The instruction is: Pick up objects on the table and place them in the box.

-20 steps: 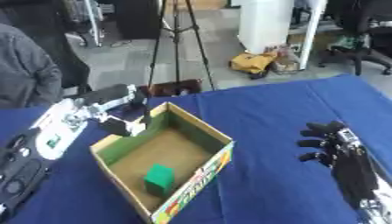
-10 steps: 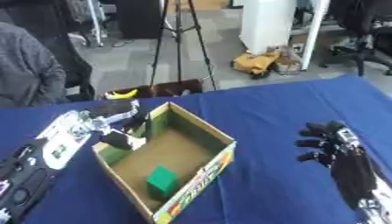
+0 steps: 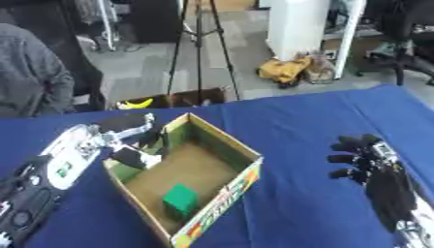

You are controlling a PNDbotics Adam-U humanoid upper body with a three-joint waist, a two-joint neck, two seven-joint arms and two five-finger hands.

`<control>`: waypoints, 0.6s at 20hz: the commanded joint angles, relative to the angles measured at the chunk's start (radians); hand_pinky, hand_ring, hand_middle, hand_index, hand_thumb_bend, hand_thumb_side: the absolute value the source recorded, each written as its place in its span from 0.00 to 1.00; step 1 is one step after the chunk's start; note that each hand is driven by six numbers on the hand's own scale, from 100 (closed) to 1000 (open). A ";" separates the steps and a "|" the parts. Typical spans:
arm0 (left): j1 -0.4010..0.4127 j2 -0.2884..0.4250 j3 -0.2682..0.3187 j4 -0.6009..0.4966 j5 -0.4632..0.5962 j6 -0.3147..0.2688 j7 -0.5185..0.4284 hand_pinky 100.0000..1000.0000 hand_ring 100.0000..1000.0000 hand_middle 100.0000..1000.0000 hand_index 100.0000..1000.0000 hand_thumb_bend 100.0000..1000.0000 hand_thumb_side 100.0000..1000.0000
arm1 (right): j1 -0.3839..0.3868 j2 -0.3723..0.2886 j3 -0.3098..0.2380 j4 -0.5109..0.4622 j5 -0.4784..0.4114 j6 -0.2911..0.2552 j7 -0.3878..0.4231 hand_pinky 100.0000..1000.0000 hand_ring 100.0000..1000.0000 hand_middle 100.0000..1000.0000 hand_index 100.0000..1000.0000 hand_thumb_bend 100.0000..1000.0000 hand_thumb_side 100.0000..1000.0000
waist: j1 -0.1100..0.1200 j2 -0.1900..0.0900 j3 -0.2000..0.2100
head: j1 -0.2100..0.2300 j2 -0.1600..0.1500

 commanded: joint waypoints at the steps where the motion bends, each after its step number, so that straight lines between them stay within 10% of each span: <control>1: 0.008 0.037 0.026 -0.061 0.042 0.009 0.003 0.37 0.30 0.34 0.67 0.24 0.52 | -0.011 -0.009 -0.011 -0.014 -0.004 -0.003 0.001 0.53 0.69 0.69 0.81 0.00 1.00 | -0.009 -0.017 0.004 | -0.005 -0.005; 12: 0.377 0.044 0.264 -0.442 0.527 0.250 0.286 0.43 0.42 0.46 0.73 0.51 0.89 | 0.001 -0.009 -0.027 -0.015 -0.006 -0.007 -0.014 0.53 0.69 0.69 0.81 0.00 1.00 | -0.023 -0.018 0.074 | -0.037 0.000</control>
